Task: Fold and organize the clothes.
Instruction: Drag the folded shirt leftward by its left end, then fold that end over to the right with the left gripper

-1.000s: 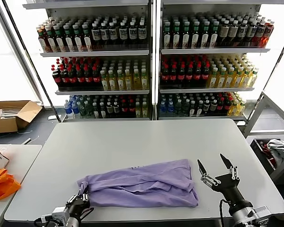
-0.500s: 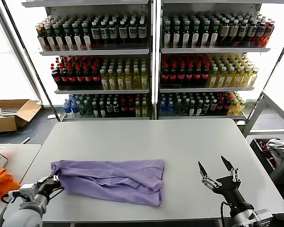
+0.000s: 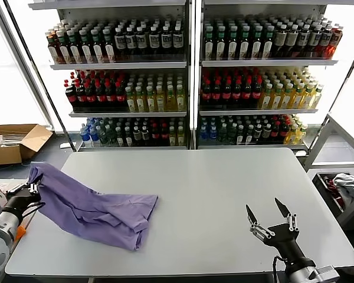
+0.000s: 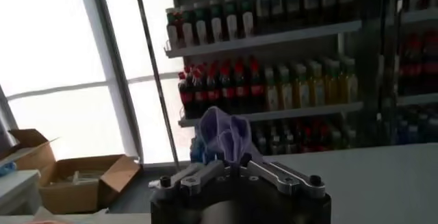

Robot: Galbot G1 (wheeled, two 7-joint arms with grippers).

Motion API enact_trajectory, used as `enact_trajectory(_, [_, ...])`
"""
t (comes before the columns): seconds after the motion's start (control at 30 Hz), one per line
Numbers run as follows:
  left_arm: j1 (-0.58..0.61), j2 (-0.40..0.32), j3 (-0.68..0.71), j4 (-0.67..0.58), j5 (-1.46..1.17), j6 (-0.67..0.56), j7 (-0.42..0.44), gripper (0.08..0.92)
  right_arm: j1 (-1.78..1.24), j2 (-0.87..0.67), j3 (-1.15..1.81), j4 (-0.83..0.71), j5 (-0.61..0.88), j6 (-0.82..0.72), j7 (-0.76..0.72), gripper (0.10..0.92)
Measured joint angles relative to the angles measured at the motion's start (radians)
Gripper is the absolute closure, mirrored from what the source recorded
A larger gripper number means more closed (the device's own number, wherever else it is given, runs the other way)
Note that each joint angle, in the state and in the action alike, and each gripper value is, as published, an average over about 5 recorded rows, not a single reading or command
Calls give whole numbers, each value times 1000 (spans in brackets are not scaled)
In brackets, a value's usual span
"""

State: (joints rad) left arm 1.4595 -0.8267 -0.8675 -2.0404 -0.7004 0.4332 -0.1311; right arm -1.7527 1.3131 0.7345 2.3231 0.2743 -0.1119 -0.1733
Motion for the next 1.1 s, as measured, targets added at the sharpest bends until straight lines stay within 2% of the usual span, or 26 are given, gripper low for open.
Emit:
enact_trajectory(0.3, [-47,-71,268,-68,139,-1,6,893,-33,28,10,30,-19,4,-5,203])
enact_trajectory(0.67, [-148,-179,520,8,241,-2,11,890,-52,55,25,55,-29,6,-18,203])
enact_trajectory(0.77, [-164,-199,559,36,262,-2,18,848,-52,57,27,57,-30,5,-19,203])
enact_trajectory(1.1, [-179,-229,594,38,267,-9,24,560,-43,55,28,54,-31,1,-18,203])
